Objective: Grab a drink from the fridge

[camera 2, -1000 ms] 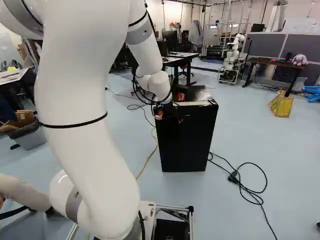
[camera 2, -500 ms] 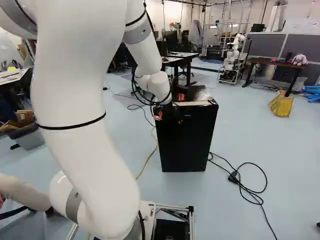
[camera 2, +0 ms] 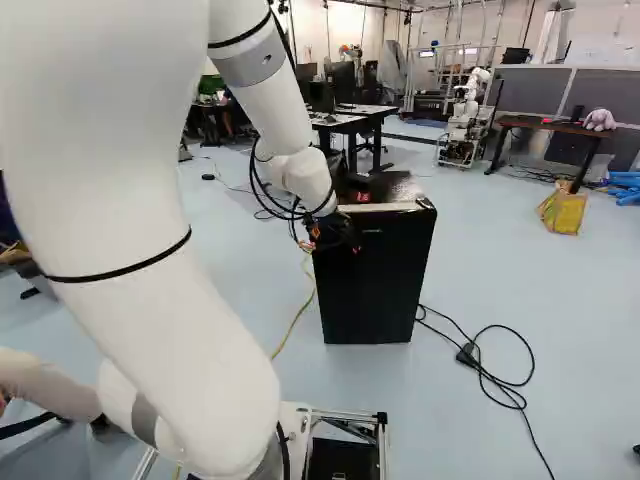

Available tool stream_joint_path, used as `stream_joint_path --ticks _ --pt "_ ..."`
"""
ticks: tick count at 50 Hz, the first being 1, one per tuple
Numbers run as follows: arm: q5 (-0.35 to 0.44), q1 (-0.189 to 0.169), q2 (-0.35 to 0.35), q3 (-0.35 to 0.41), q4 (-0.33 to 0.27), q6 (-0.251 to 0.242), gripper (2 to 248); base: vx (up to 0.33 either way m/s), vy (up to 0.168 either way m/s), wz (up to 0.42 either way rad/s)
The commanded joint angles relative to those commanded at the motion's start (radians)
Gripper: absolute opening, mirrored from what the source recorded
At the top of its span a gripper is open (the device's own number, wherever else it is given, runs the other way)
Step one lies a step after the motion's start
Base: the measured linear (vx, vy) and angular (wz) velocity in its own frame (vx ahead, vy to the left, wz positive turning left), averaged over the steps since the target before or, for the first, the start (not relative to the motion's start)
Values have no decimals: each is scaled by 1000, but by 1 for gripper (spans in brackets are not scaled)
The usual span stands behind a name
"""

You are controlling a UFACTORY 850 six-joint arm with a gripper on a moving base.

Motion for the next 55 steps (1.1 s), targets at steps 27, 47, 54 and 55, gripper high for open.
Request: stream_joint_path --ticks 27,47,54,55 --pt "278 14 132 138 0 0 247 0 0 0" --pt "488 23 210 215 0 0 247 0 0 0" --pt "562 26 238 241 0 0 247 0 0 0" --pt "572 26 242 245 0 0 247 0 0 0"
